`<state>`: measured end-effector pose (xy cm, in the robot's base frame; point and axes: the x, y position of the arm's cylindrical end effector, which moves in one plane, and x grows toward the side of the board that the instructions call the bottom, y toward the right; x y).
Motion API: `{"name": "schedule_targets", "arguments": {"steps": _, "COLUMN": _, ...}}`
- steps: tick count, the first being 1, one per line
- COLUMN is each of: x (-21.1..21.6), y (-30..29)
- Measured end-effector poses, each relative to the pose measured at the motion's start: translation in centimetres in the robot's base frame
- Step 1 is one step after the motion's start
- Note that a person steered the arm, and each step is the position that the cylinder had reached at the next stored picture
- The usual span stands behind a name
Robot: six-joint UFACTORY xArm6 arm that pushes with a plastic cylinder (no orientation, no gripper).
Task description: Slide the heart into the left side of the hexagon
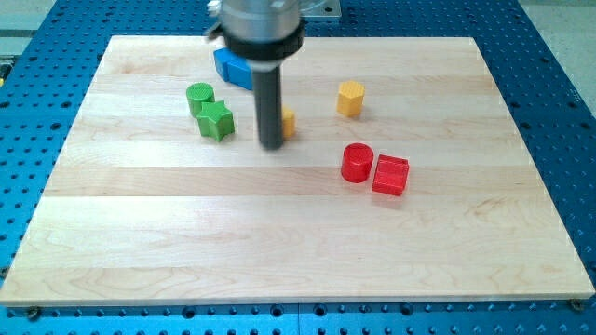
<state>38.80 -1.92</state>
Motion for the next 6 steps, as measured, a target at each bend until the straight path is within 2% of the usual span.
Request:
{"name": "schedule_targets", "arguments": {"steps": 1, "x": -1.9, "y": 0.6}}
{"name": "schedule_targets", "arguments": {"steps": 2, "x": -3.4, "y": -3.2}}
{"name": "schedule_targets", "arguments": {"steps": 3, "x": -4.6, "y": -1.1}}
{"name": "schedule_targets", "arguments": {"steps": 6, "x": -4.2, "y": 7.0}}
